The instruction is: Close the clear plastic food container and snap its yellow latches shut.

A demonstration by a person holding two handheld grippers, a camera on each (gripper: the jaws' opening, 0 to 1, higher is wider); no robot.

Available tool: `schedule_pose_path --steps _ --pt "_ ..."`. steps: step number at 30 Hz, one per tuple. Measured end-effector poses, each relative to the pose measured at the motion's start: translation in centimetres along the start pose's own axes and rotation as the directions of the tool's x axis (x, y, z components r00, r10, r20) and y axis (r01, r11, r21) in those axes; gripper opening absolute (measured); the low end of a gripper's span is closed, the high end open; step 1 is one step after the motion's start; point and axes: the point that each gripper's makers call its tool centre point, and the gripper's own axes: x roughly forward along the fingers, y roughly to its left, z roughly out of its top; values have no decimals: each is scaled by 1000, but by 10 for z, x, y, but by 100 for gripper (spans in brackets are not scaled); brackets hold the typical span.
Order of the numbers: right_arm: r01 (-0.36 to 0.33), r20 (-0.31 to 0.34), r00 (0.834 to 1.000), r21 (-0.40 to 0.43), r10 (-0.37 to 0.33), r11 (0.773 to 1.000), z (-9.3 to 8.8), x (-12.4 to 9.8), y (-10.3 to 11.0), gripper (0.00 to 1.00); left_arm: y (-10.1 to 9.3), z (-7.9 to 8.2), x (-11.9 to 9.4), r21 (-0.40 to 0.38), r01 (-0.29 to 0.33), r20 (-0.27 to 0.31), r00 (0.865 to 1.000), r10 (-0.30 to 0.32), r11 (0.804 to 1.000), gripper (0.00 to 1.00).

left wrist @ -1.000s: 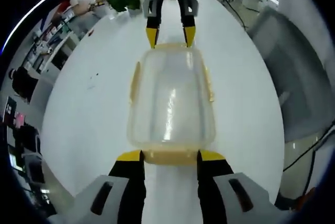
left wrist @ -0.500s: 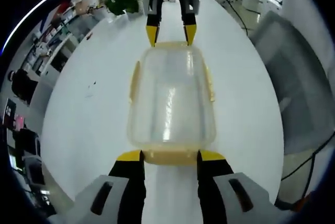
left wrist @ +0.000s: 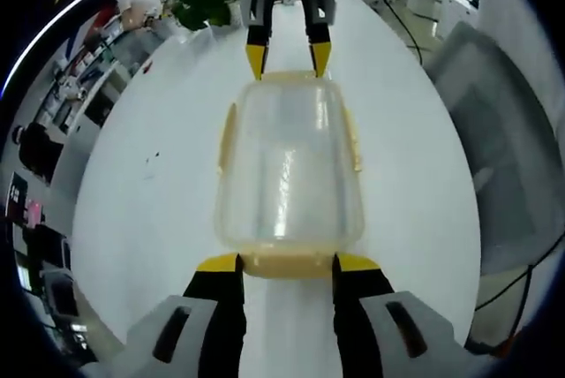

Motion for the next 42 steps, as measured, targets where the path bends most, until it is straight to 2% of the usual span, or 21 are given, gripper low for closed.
schedule_pose_path --steps 28,42 --pt "-5 -11 1000 2 5 1000 -49 -21 3 34 -4 50 24 5 5 11 1000 -5 1000 36" --pt "-12 -16 1000 6 12 1000 -68 -28 5 34 -5 67 33 3 12 15 1000 -12 1000 36"
